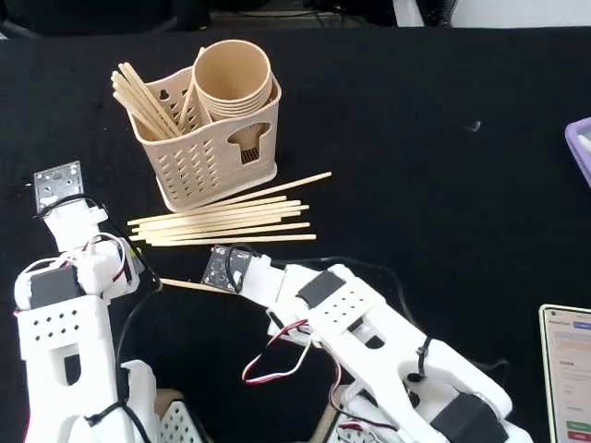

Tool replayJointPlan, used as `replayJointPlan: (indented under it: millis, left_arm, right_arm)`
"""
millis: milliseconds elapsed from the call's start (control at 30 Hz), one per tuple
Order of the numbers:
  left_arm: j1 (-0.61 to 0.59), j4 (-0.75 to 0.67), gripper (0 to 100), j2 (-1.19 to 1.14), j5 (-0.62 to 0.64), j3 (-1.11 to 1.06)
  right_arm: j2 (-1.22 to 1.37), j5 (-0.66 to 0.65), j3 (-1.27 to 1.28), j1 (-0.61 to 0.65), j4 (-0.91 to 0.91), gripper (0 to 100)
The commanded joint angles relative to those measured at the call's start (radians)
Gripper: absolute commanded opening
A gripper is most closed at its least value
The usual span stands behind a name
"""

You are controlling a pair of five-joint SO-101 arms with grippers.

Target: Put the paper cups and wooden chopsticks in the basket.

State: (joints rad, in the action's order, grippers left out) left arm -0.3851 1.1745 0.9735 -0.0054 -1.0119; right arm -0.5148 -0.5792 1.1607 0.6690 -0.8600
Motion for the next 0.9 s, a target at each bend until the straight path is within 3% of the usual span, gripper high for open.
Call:
replayJointPlan:
  millis: [0, 133, 500, 733, 867]
  left_arm:
    - [0.004, 0.008, 21, 0.009, -0.009, 0.016]
    - [0.004, 0.008, 21, 0.011, -0.009, 0.016]
    - [0.004, 0.006, 21, 0.009, -0.011, 0.016]
    - [0.004, 0.006, 21, 0.009, -0.011, 0.016]
    - [0.004, 0.005, 21, 0.009, -0.011, 0.016]
  right_arm:
    - [-0.018, -0.012, -0.001, -0.017, 0.018, 17.8]
    - [-0.019, -0.003, 0.002, -0.012, 0.015, 0.6]
    - [-0.027, -0.008, -0.022, -0.026, 0.0, 4.4]
    - [-0.027, -0.063, -0.079, -0.163, -0.02, 1.1]
    - [-0.025, -0.058, -0.077, -0.187, -0.02, 6.5]
